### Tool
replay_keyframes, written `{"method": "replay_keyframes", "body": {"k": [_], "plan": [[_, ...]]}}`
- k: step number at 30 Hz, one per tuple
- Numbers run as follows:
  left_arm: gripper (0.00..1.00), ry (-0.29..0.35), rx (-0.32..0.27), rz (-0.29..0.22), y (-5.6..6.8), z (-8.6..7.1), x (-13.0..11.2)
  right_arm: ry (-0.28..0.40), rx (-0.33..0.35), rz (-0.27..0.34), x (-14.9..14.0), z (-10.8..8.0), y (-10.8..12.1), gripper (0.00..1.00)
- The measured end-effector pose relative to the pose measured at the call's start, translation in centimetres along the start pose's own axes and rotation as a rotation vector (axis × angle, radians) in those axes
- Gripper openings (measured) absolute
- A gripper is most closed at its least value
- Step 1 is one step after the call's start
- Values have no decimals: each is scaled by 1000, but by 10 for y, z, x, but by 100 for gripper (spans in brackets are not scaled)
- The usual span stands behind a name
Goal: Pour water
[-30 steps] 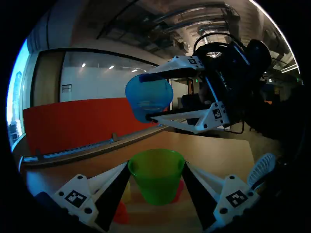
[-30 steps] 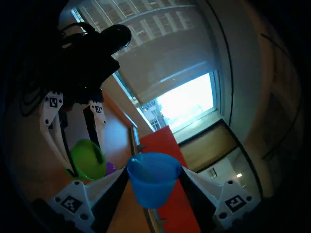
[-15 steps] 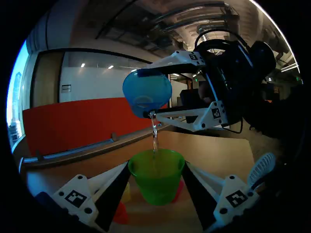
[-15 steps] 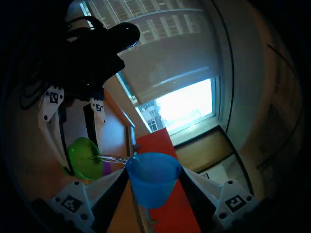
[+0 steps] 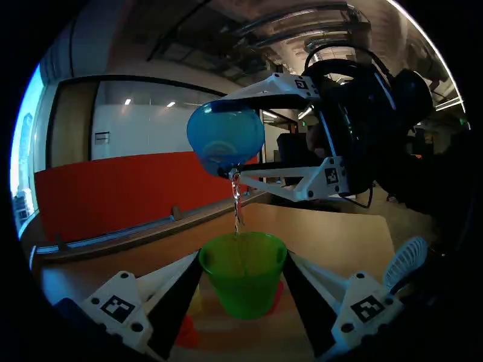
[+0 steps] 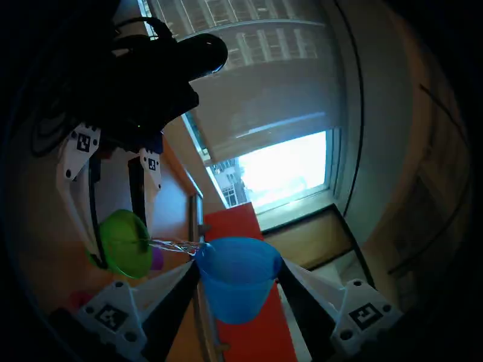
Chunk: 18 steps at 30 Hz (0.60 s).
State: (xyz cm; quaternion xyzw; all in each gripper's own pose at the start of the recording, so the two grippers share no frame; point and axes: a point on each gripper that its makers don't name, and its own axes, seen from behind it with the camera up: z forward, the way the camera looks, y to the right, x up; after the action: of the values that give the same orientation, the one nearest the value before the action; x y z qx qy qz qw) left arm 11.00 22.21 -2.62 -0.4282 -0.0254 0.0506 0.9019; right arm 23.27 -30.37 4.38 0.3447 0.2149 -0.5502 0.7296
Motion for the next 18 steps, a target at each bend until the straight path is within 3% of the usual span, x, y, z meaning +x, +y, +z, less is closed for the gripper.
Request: {"method": "replay_keyframes", "body": {"k": [18], "plan": [[88, 6, -5, -1, 2, -1, 2, -2, -33, -94, -1, 2, 9, 91]]}}
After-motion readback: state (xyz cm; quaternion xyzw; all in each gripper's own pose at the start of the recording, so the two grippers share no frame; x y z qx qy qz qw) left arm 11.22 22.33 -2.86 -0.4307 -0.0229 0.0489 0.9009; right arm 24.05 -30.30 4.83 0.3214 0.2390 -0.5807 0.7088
